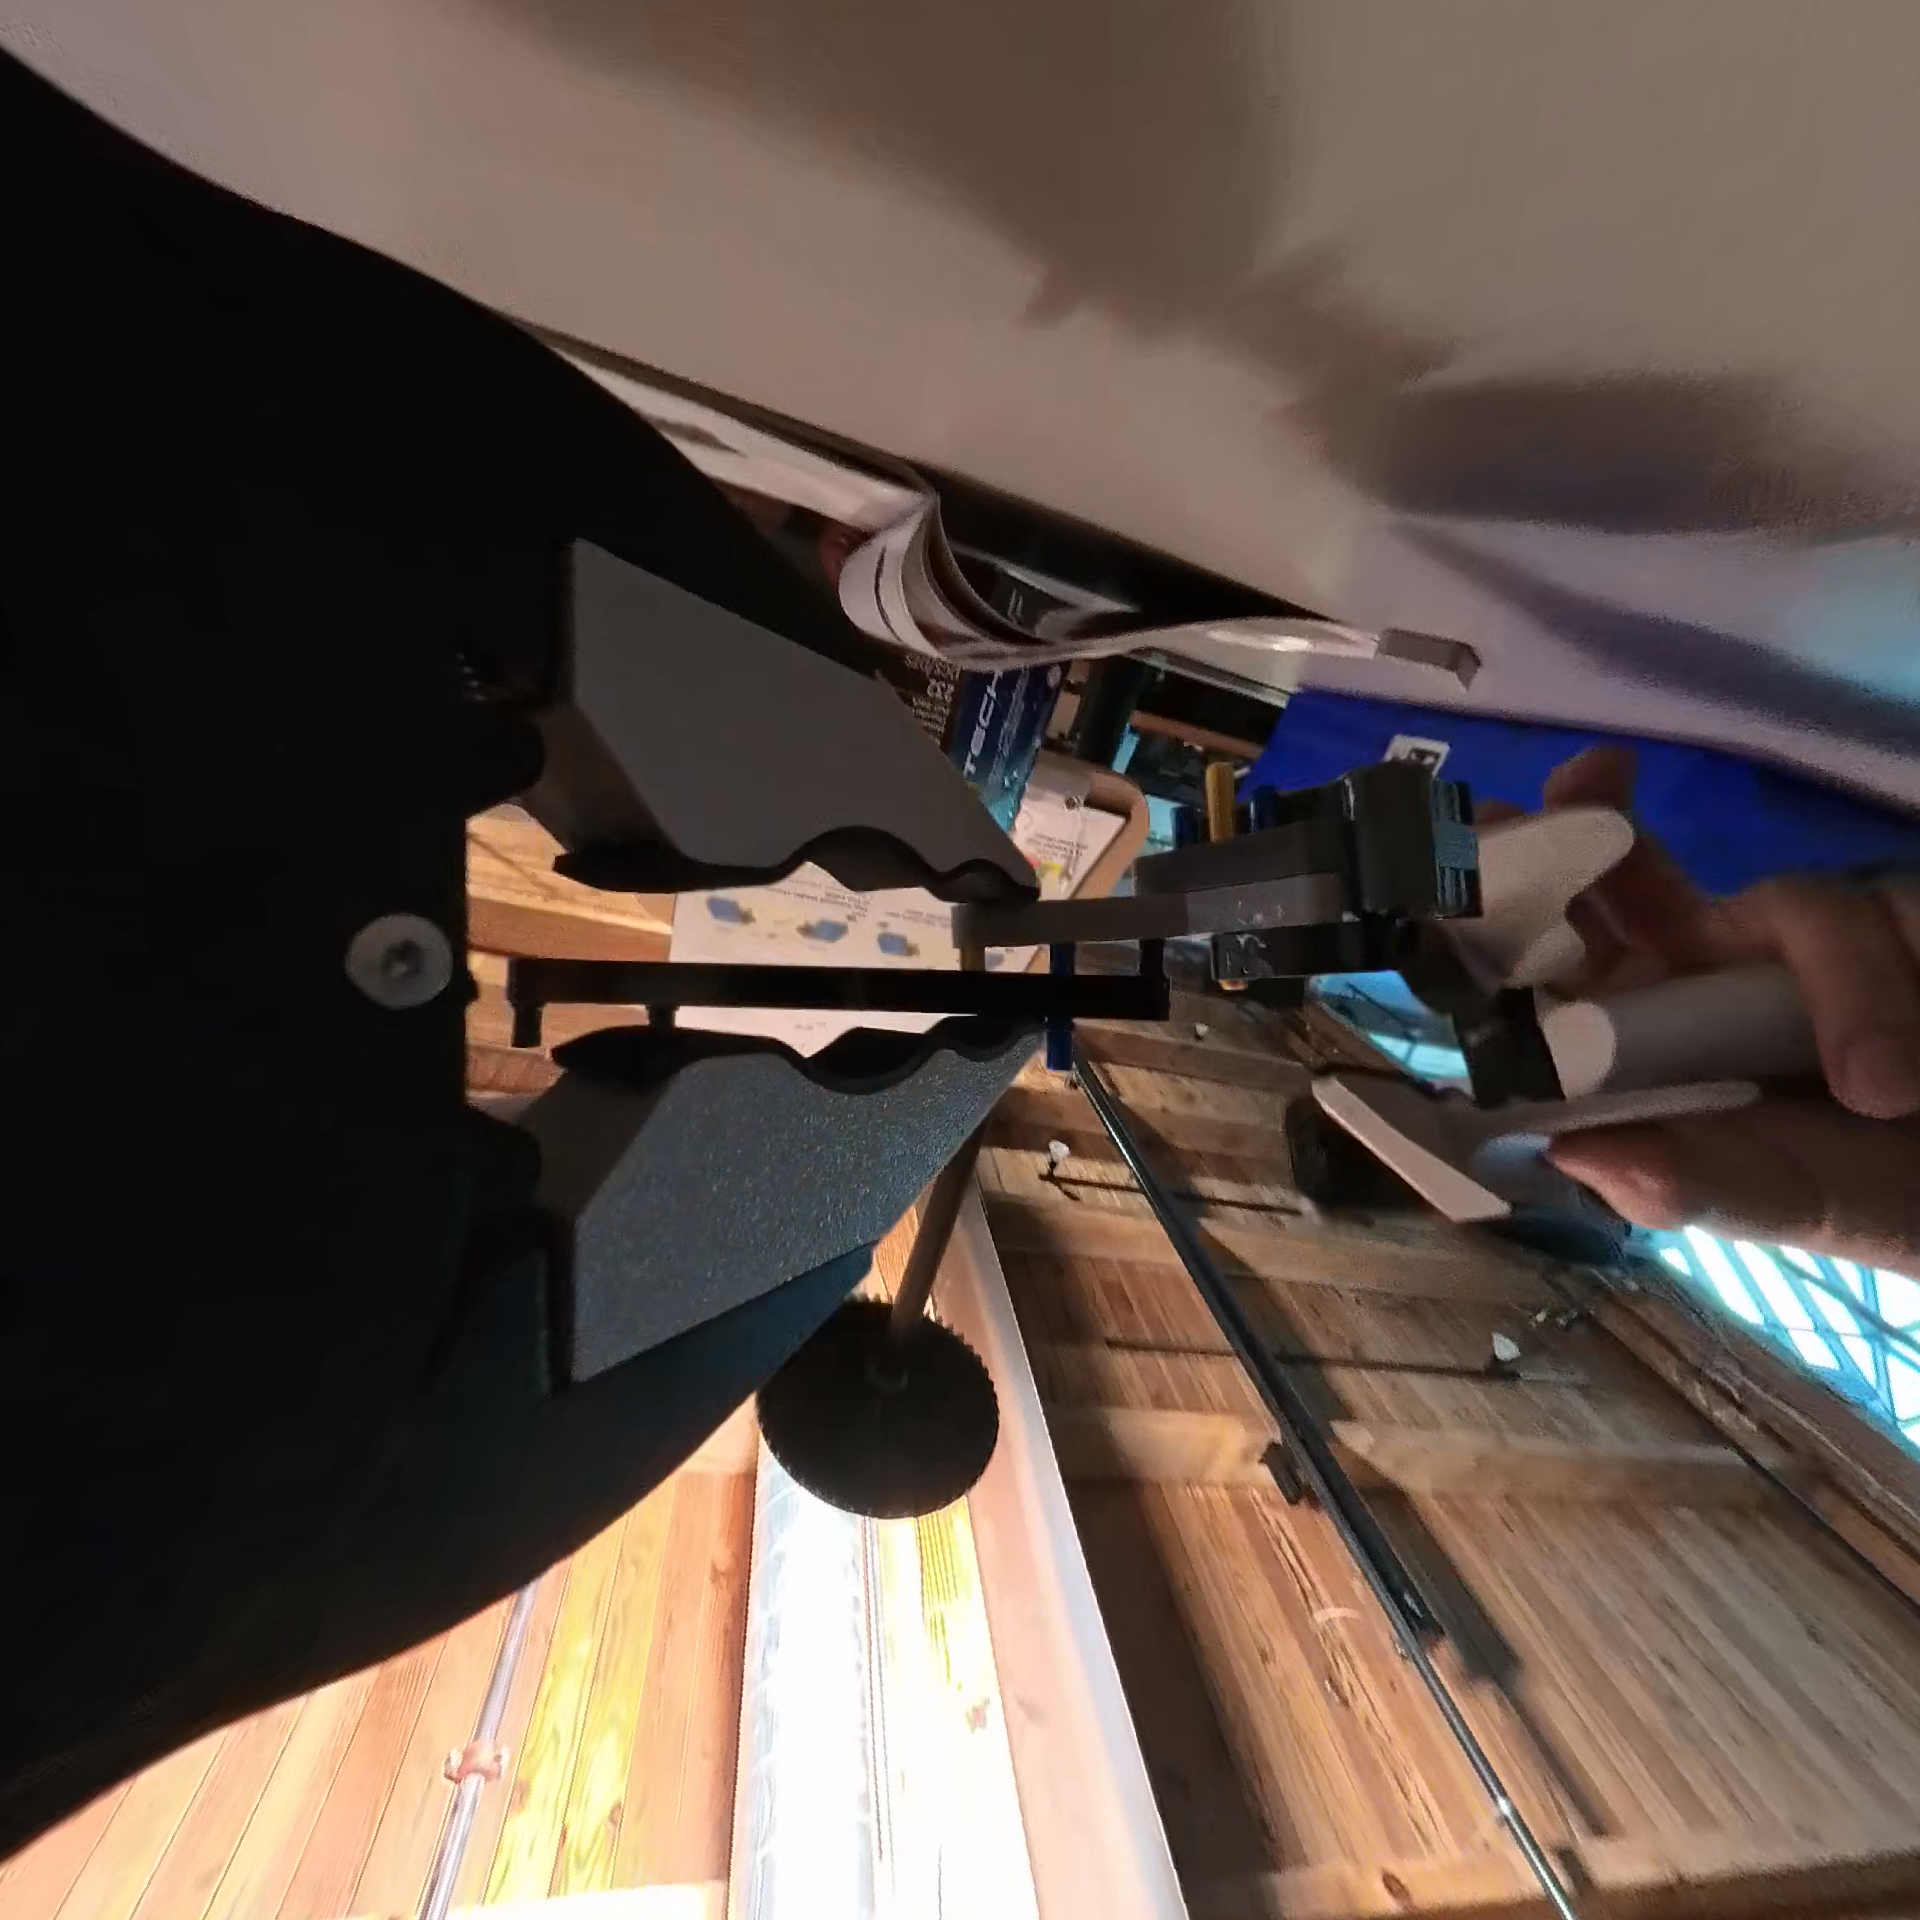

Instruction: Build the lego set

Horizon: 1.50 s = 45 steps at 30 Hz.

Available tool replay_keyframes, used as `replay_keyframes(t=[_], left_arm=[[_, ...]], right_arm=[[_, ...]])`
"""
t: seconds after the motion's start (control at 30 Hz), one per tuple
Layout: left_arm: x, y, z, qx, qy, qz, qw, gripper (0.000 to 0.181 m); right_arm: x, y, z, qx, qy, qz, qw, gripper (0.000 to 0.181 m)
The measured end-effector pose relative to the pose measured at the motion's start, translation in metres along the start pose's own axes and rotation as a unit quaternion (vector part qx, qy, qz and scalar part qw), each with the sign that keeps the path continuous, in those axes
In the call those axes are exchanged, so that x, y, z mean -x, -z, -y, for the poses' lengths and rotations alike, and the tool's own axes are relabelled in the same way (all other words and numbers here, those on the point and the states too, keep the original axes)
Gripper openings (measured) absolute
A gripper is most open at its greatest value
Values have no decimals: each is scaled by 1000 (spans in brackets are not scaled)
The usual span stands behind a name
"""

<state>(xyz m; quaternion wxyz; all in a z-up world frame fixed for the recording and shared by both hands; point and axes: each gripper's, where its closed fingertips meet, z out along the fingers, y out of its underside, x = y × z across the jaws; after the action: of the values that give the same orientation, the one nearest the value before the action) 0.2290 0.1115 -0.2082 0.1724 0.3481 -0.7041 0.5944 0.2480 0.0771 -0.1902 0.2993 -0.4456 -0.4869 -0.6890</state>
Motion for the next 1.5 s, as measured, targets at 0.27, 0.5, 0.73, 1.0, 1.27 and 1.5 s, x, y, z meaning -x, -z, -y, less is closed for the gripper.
replay_keyframes(t=[0.27, 0.5, 0.73, 1.0, 1.27, 1.5], left_arm=[[-7, -9, 2, -7, 43, -83, 996, 27], [9, -13, -2, -14, 54, -50, 997, 25], [21, -11, 0, -29, 72, -18, 997, 24], [36, -8, -3, 0, -1, 76, 997, 24], [47, -2, -4, 97, -200, 217, 950, 24], [48, -13, -8, 160, -327, 229, 903, 24]], right_arm=[[-15, -4, 0, -22, 13, -28, 999, 19], [1, -9, -5, -22, 25, -4, 999, 21], [16, -9, -5, -27, 12, 23, 999, 23], [30, -7, 1, -41, -37, 58, 997, 41], [40, 10, 7, -68, -216, 153, 962, 60], [56, 23, 16, -103, -537, 362, 755, 52]])
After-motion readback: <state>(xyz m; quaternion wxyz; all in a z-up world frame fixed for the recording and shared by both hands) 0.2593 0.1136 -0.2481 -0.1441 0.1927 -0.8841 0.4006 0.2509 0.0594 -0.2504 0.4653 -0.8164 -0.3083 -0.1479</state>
